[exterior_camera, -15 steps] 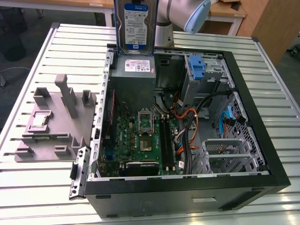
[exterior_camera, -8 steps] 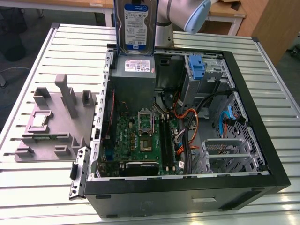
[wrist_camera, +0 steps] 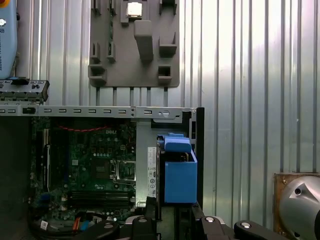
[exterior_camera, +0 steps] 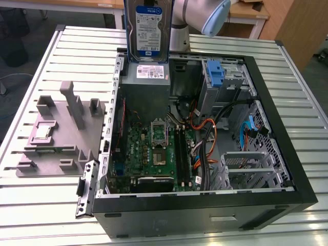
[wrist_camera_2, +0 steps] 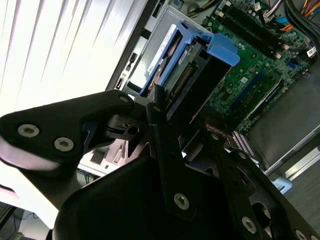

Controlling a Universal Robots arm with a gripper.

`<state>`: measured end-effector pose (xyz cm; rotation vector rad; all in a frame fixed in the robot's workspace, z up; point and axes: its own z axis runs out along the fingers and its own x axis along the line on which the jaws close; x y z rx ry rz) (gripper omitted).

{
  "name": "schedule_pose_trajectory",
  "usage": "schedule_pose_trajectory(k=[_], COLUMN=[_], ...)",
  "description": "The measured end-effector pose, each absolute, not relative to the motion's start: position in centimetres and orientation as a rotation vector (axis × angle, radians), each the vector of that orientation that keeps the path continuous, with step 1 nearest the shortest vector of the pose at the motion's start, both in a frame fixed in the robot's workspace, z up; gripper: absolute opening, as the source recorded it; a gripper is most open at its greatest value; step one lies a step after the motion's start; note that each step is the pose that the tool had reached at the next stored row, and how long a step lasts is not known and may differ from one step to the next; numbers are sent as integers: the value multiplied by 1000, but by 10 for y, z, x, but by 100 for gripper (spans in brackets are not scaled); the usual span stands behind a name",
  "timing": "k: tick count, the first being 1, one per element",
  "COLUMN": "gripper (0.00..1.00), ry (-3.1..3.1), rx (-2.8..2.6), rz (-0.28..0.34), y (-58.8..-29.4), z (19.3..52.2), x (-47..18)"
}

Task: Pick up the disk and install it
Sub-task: 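Pick up the disk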

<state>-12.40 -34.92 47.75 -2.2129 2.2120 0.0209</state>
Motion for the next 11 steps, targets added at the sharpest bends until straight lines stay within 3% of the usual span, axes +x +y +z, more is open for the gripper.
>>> schedule_pose_trajectory(k=[11], gripper=[35], ry=[2212], rx=[-2213], rz=[21], y=[-351], z=[477], x=[-105])
